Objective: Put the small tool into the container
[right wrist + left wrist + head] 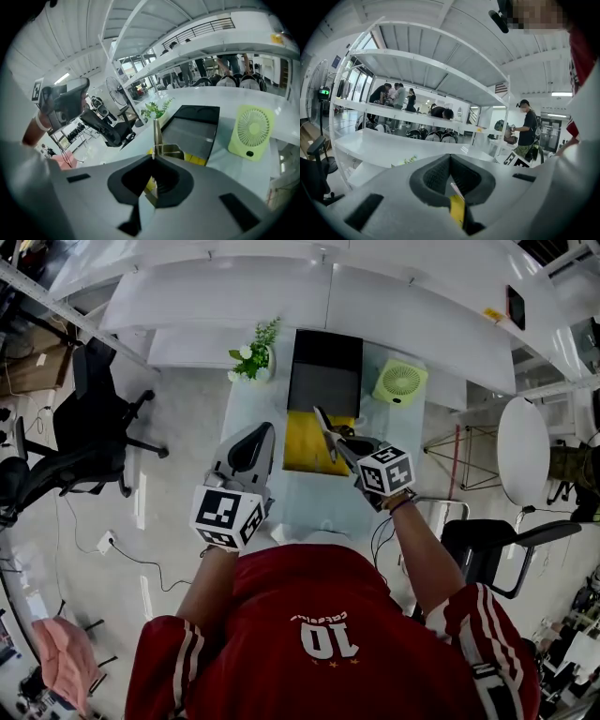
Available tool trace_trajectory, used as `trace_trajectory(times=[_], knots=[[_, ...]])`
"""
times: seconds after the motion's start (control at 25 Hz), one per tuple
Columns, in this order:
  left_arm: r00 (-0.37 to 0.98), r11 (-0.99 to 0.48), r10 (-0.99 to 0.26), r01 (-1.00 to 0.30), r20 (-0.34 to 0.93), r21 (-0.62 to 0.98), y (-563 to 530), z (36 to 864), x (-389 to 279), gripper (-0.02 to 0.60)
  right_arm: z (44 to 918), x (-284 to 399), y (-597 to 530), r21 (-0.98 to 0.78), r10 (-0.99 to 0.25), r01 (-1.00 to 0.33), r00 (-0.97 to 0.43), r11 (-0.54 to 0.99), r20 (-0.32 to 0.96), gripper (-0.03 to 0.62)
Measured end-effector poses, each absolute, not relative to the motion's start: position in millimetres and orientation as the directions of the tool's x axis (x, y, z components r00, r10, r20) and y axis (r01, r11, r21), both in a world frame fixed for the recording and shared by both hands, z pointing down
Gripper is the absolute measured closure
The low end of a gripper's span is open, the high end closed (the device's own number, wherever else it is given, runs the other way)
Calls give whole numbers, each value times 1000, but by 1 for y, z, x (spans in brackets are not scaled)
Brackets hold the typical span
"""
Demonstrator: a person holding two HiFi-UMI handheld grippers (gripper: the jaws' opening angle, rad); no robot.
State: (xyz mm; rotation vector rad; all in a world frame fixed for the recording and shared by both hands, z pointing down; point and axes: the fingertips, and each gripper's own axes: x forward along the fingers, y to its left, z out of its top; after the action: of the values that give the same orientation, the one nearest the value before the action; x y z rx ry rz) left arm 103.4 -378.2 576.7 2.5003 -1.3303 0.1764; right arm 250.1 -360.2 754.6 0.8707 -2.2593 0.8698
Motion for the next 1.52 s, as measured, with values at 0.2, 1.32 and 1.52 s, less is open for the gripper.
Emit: trace_trajectory(times=[0.2, 1.32, 1.52], knots=[[582, -545, -764, -813, 280, 203, -383, 594, 113, 584, 776, 248, -359, -377, -309, -714, -631, 590, 712, 585], [587, -537, -726, -810, 359, 236, -377, 621, 117, 584, 845, 223, -371, -333, -209, -685, -581, 648, 787, 571], [584, -535, -726, -812, 363, 235, -377, 622, 116, 584, 859, 226, -370, -251, -219, -679, -526, 690, 822, 571]])
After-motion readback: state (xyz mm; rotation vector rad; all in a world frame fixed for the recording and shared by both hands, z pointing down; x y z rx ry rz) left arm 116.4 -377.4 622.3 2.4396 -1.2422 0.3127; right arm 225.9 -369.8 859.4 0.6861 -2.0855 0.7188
